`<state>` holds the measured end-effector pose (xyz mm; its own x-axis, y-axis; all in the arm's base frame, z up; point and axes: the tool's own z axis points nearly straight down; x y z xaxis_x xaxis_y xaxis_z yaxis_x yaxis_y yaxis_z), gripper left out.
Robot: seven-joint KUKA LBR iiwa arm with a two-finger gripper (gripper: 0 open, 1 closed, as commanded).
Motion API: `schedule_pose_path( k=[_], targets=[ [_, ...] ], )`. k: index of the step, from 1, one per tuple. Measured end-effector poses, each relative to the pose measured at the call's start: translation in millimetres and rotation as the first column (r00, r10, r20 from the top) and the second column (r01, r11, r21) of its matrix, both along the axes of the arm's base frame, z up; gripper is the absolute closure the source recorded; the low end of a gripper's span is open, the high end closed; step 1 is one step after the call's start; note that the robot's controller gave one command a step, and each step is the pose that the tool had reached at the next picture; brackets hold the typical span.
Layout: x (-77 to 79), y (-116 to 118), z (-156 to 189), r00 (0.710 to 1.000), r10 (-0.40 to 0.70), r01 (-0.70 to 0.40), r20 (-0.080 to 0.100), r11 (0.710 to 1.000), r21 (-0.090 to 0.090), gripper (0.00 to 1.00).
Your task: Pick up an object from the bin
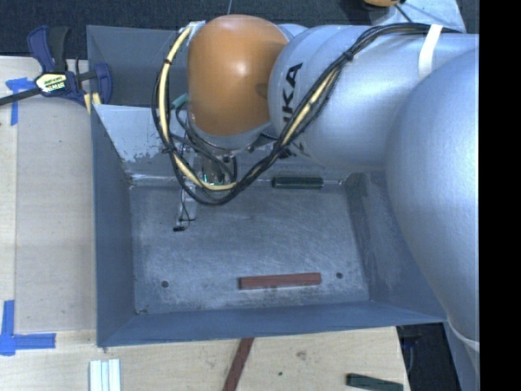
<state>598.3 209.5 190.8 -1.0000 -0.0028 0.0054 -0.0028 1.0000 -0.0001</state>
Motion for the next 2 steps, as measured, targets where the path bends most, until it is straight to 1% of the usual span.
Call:
schedule_pose_path(
  k=[1,2],
  targets=[
    [0.9,0,3,1.000,-0.001,0.001,0.005,1.000,0.001,0.00],
    [2.6,-12,-17,0.971,0.238,-0.238,0.011,0.971,0.001,0.00]
  ],
)
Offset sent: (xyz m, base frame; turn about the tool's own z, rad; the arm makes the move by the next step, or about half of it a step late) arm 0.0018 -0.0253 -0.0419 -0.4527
